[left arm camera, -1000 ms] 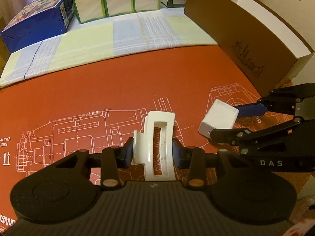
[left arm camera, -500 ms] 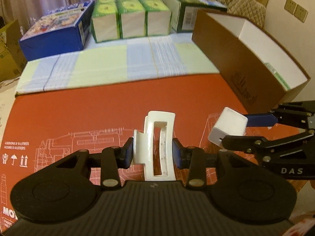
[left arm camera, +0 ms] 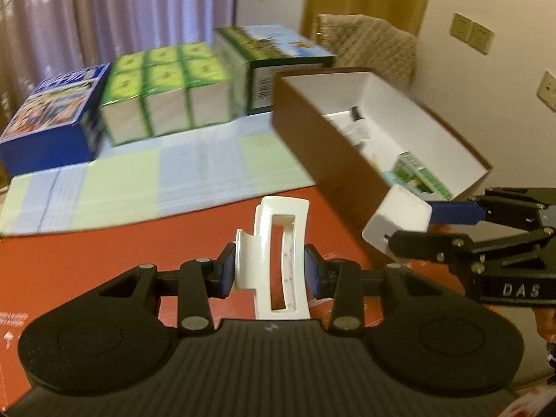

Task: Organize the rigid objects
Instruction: 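Lift and carry the claw clip and charger plug over the brown box with both grippers, then lower the clip and plug into the brown box and open both grippers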

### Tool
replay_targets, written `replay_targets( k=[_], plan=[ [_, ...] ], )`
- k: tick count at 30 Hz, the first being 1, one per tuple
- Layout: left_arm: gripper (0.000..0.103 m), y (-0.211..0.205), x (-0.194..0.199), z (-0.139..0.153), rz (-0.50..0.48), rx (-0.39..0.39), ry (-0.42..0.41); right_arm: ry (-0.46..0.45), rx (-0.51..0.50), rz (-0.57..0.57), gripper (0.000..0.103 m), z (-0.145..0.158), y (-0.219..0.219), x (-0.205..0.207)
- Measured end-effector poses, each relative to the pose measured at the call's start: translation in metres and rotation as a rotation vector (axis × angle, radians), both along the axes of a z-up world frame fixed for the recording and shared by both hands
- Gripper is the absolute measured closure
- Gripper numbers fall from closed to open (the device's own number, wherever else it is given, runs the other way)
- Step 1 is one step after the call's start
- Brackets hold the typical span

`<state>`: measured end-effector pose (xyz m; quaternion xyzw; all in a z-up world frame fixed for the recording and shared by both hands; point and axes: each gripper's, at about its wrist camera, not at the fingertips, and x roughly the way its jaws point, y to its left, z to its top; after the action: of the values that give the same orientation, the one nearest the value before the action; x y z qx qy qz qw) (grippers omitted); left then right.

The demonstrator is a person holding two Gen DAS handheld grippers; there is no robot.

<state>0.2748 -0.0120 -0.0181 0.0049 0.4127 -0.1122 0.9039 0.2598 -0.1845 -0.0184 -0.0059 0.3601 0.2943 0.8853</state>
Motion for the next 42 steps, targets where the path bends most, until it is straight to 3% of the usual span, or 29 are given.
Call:
replay_targets(
  k=[10, 18, 30, 42],
  plan=[
    [0.068, -0.077, 0.041, 0.011, -0.117, -0.042, -0.021, -0.049, 0.015, -0.150, 0.055, 0.026, -0.081, 0.027],
    [0.068, -0.130, 0.086, 0.012, -0.163, -0.043, -0.015, -0.073, -0.031, -0.189, 0.055, 0.027, -0.128, 0.066],
    [0.068, -0.183, 0.161, -0.011, -0.196, 0.038, 0.040, -0.056, -0.147, -0.164, 0.055, -0.005, -0.155, 0.142],
    [0.068, -0.202, 0.212, -0.049, -0.205, 0.111, 0.131, -0.015, -0.304, -0.073, 0.055, -0.045, -0.150, 0.199]
  ],
)
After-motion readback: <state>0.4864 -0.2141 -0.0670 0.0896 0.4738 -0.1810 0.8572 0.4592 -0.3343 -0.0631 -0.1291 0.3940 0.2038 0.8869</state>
